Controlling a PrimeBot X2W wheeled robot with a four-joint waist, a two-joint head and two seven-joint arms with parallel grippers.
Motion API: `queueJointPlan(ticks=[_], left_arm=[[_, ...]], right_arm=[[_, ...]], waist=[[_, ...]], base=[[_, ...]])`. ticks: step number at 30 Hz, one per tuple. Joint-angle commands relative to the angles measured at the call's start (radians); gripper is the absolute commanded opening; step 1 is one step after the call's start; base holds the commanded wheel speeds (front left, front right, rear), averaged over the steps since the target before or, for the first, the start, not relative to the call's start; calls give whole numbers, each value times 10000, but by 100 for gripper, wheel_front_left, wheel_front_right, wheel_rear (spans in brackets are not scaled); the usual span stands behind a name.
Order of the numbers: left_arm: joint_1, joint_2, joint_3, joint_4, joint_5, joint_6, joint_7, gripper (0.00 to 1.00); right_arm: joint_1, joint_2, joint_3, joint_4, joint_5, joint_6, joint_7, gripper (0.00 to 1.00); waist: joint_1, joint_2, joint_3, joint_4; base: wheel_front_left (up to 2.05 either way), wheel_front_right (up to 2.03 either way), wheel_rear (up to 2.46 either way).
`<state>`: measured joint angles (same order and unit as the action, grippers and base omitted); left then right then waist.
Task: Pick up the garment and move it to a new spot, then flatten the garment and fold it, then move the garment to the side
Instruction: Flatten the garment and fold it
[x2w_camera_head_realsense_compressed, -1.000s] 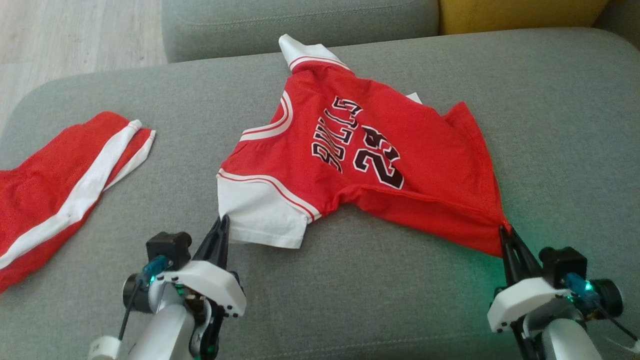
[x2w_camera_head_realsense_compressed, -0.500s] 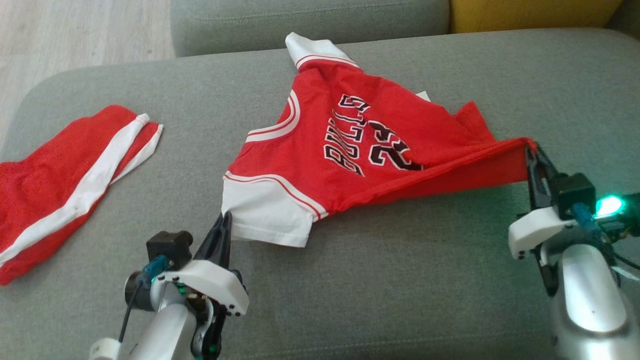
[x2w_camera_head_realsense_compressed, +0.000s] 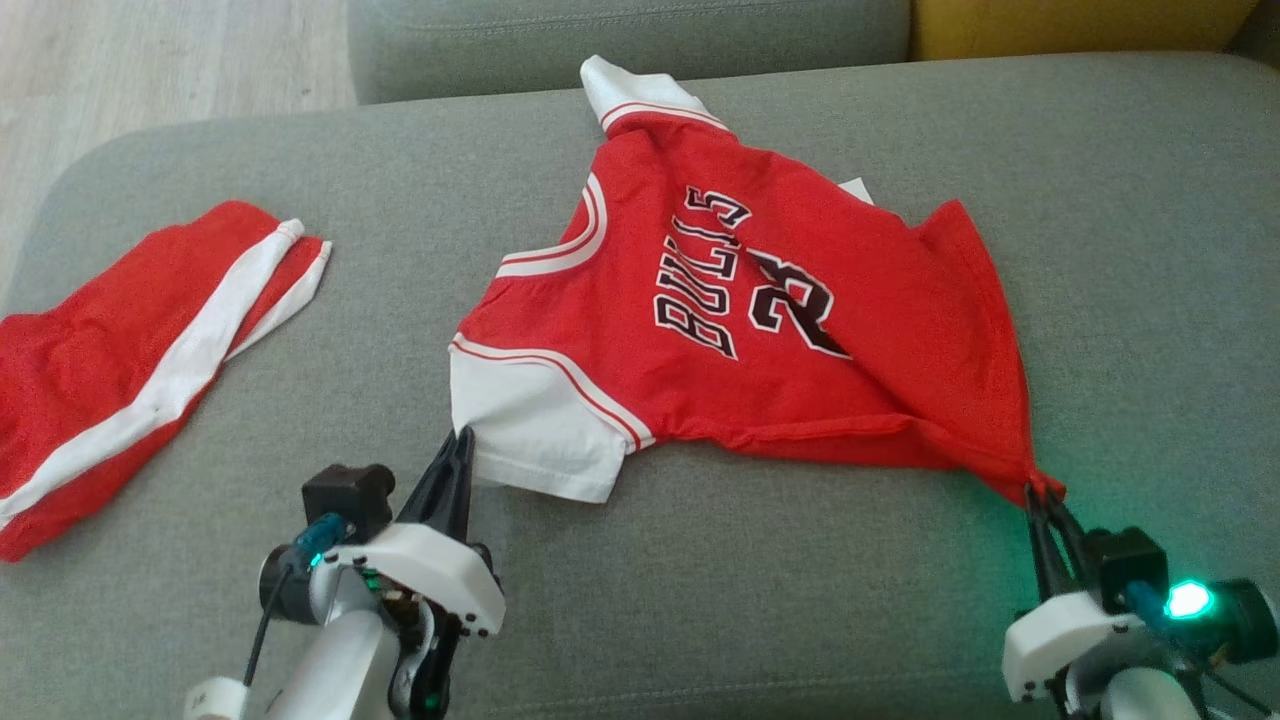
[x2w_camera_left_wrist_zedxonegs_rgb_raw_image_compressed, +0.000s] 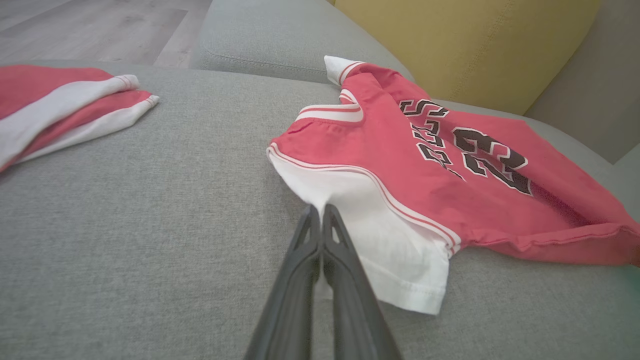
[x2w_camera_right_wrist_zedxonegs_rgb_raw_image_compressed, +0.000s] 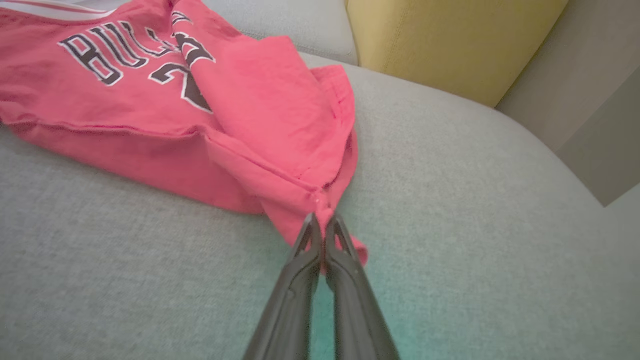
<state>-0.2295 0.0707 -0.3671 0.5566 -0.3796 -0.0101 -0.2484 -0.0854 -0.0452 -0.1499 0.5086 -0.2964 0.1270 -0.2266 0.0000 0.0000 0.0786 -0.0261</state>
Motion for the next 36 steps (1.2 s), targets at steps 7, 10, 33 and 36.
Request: queueJointPlan(ticks=[7, 10, 33, 36], left_arm=[[-69, 85, 487, -74, 100, -31, -133, 0], [-13, 66, 517, -48, 109, -23, -133, 8], [725, -68, 1625, -2269, 485, 16, -134, 100], [1172, -118, 1876, -3330, 875, -86, -134, 100]], right_arm=[[493, -52, 661, -1024, 1117, 37, 393, 100], [552, -52, 649, -1480, 1378, 37, 422, 100], [1686, -51, 1206, -2589, 4324, 37, -166, 100], [1859, -51, 1255, -2896, 4401, 37, -289, 100]], waist=[[0, 0, -241, -109], [0, 0, -346, -165], [0, 0, -790, -239], [0, 0, -887, -188]], base=[[0, 0, 0], [0, 0, 0], [0, 0, 0], [0, 0, 0]])
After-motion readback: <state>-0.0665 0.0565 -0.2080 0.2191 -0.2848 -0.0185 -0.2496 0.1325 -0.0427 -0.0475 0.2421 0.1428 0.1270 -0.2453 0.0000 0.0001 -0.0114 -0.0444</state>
